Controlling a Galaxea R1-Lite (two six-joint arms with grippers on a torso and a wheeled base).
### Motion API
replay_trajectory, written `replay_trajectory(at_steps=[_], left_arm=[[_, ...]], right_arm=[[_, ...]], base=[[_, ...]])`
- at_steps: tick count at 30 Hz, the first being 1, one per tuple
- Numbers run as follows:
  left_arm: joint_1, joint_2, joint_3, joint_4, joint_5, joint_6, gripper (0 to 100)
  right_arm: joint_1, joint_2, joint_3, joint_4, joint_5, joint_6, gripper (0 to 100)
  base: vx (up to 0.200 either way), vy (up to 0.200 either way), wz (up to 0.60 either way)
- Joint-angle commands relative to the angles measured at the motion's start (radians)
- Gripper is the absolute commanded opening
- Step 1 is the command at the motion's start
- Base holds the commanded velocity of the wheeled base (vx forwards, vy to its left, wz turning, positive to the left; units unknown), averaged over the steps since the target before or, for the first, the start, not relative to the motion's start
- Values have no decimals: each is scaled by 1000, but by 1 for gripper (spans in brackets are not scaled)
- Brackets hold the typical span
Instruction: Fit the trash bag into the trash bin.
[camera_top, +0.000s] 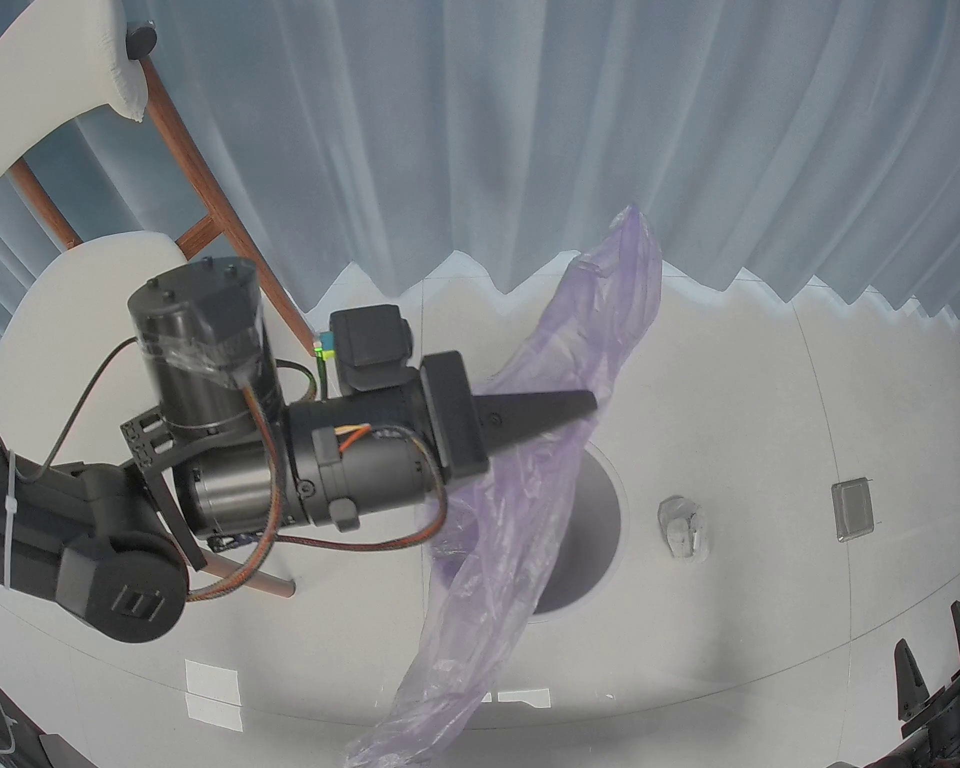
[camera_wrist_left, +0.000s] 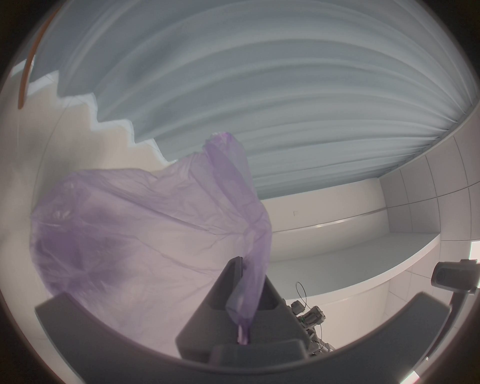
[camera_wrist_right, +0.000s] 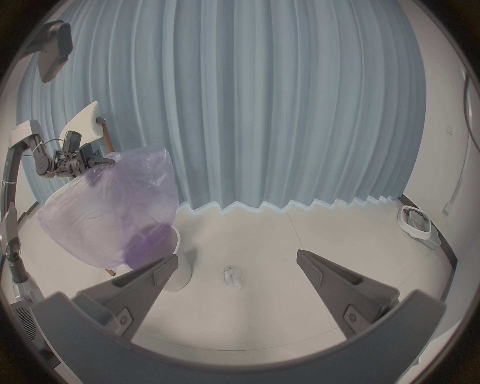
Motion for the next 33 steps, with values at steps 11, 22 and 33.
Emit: replay_trajectory(at_steps=[11, 22, 33], left_arm=[[-115, 5, 59, -9, 56, -77, 0], [2, 19, 102, 1, 53, 0, 0], [-21, 16, 19, 77, 51, 6, 0]], right_arm=[[0, -17, 18, 0, 0, 0, 100], [0, -17, 18, 0, 3, -3, 100], [0, -17, 18, 0, 7, -6, 100]], base=[[0, 0, 0], [0, 0, 0], [164, 0, 0]])
